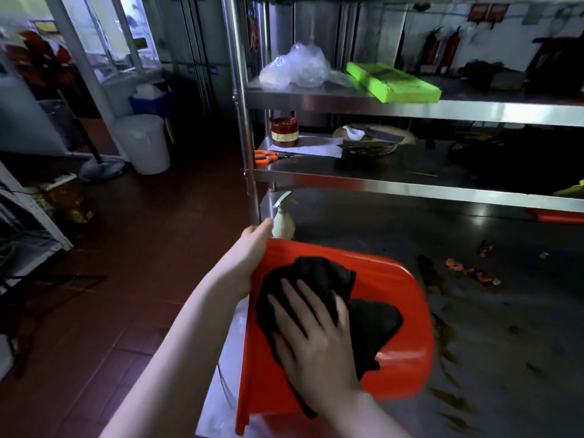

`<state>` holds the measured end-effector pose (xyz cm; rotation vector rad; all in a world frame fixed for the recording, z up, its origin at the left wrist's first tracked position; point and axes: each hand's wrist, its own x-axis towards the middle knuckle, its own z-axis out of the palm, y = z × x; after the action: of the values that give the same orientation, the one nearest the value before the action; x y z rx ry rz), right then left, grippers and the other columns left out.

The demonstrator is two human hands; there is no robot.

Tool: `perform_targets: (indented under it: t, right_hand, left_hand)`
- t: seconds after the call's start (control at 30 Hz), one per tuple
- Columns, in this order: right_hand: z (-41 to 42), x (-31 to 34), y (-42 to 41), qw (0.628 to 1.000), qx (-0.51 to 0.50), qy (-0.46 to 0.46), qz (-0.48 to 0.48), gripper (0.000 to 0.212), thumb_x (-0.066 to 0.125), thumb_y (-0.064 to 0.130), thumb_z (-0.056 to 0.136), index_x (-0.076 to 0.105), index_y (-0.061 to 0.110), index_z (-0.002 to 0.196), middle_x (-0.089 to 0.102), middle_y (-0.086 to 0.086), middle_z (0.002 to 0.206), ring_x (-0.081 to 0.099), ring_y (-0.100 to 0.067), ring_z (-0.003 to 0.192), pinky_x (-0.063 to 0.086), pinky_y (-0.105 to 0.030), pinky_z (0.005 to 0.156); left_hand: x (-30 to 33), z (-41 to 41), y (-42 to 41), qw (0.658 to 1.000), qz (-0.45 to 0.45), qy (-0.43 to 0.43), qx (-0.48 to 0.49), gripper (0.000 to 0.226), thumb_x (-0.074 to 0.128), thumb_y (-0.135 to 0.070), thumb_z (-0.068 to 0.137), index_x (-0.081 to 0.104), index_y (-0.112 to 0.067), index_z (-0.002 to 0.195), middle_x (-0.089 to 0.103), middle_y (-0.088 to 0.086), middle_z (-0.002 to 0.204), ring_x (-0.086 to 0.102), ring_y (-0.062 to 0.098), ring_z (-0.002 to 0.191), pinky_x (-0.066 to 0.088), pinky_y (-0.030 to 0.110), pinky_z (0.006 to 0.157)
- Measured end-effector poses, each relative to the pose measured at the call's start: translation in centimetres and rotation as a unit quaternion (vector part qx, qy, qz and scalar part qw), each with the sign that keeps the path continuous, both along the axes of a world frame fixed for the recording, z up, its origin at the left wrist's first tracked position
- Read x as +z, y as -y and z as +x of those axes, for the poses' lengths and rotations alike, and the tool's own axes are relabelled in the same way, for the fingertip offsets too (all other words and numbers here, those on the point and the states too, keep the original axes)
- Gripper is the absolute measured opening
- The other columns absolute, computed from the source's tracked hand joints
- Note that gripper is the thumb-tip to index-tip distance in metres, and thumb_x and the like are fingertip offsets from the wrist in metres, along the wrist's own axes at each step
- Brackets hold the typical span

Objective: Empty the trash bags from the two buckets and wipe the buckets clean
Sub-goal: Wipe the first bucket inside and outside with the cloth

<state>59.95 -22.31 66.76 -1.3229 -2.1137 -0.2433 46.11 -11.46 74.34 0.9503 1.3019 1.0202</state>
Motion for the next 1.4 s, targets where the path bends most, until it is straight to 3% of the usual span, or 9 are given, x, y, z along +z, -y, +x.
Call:
perform_targets:
  t: [0.17, 0.37, 0.53, 0.63, 0.77, 0.93, 1.17, 1.3, 1.4]
  right_hand:
    - [0.3, 3.1, -2.8, 0.998, -0.037, -0.029, -0.043, 0.043, 0.044, 0.037, 0.09, 0.057, 0.032, 0.13, 0.055, 0.008, 0.139, 0.05, -0.015, 0.129, 0.036, -0.05, 0.102]
    - [-0.3, 8.1, -13.9, 0.912, -0.093, -0.055, -0.396, 0.034, 0.033, 0.034, 0.096, 0.053, 0.037, 0.124, 0.057, -0.008, 0.133, 0.052, -0.033, 0.119, 0.033, -0.048, 0.1]
    - [0.6, 5.6, -8.3, 0.978, -0.045, 0.0, -0.204, 0.036, 0.038, 0.036, 0.096, 0.055, 0.03, 0.127, 0.055, 0.004, 0.137, 0.049, -0.023, 0.128, 0.033, -0.047, 0.101]
    - [2.9, 3.2, -1.9, 0.992, 0.011, 0.025, -0.126, 0.046, 0.04, 0.039, 0.092, 0.051, 0.031, 0.136, 0.044, 0.006, 0.149, 0.039, -0.016, 0.139, 0.029, -0.048, 0.107]
    - [4.7, 4.0, -6.8, 0.978, -0.067, 0.0, -0.196, 0.046, 0.031, 0.043, 0.093, 0.05, 0.035, 0.134, 0.051, 0.005, 0.143, 0.045, -0.019, 0.133, 0.033, -0.048, 0.106]
    - [5.1, 6.0, -15.6, 0.903, -0.161, -0.066, -0.392, 0.033, 0.033, 0.038, 0.097, 0.056, 0.028, 0.118, 0.058, -0.009, 0.131, 0.052, -0.033, 0.117, 0.037, -0.045, 0.098]
    - [8.2, 1.4, -1.0, 0.992, -0.01, 0.01, -0.126, 0.05, 0.039, 0.04, 0.092, 0.045, 0.036, 0.142, 0.042, 0.008, 0.15, 0.035, -0.011, 0.14, 0.026, -0.042, 0.109]
    - [13.0, 2.1, -7.2, 0.961, -0.166, -0.038, -0.218, 0.049, 0.028, 0.049, 0.093, 0.058, 0.03, 0.127, 0.056, 0.001, 0.139, 0.049, -0.022, 0.129, 0.036, -0.042, 0.102]
    - [14.9, 3.5, -13.5, 0.874, -0.251, -0.098, -0.403, 0.034, 0.036, 0.042, 0.097, 0.059, 0.028, 0.118, 0.057, -0.011, 0.133, 0.053, -0.035, 0.117, 0.043, -0.042, 0.095]
  left_hand:
    - [-1.3, 1.3, 2.8, 0.989, 0.098, -0.096, 0.047, 0.025, 0.049, -0.043, 0.097, 0.066, -0.039, 0.115, 0.069, -0.009, 0.115, 0.063, 0.01, 0.109, 0.046, 0.041, 0.103]
    - [-1.4, 0.1, 7.4, 0.988, 0.136, -0.072, 0.026, 0.035, 0.049, -0.034, 0.101, 0.051, -0.044, 0.134, 0.072, -0.015, 0.106, 0.07, 0.004, 0.092, 0.059, 0.028, 0.08]
    - [-1.4, -0.2, 5.7, 0.986, 0.118, -0.119, 0.01, 0.053, 0.056, -0.048, 0.092, 0.039, -0.047, 0.142, 0.052, -0.015, 0.14, 0.054, 0.0, 0.121, 0.046, 0.024, 0.096]
    - [-1.7, -0.2, 4.9, 0.988, 0.104, -0.111, 0.0, 0.058, 0.067, -0.048, 0.084, 0.043, -0.053, 0.137, 0.059, -0.016, 0.132, 0.058, 0.0, 0.117, 0.047, 0.029, 0.099]
    - [-1.6, -0.1, 4.8, 0.989, 0.09, -0.116, -0.009, 0.081, 0.074, -0.007, 0.081, 0.039, -0.051, 0.14, 0.074, -0.005, 0.097, 0.074, 0.017, 0.082, 0.06, 0.035, 0.069]
    - [-0.5, 0.3, 4.4, 0.988, 0.066, -0.137, -0.001, 0.084, 0.073, -0.007, 0.081, 0.035, -0.049, 0.144, 0.069, -0.001, 0.108, 0.074, 0.017, 0.079, 0.062, 0.04, 0.068]
    - [-0.9, 0.1, 3.1, 0.986, 0.076, -0.145, -0.017, 0.084, 0.074, -0.007, 0.079, 0.039, -0.053, 0.14, 0.071, 0.0, 0.109, 0.073, 0.016, 0.083, 0.061, 0.037, 0.072]
    - [-0.4, 0.5, 3.6, 0.988, 0.078, -0.131, -0.007, 0.083, 0.073, -0.004, 0.081, 0.039, -0.049, 0.142, 0.068, -0.002, 0.107, 0.073, 0.011, 0.076, 0.058, 0.025, 0.057]
    - [0.2, 1.1, 4.0, 0.989, 0.082, -0.126, 0.004, 0.078, 0.071, 0.001, 0.082, 0.044, -0.057, 0.127, 0.069, -0.004, 0.097, 0.071, 0.007, 0.066, 0.054, 0.021, 0.05]
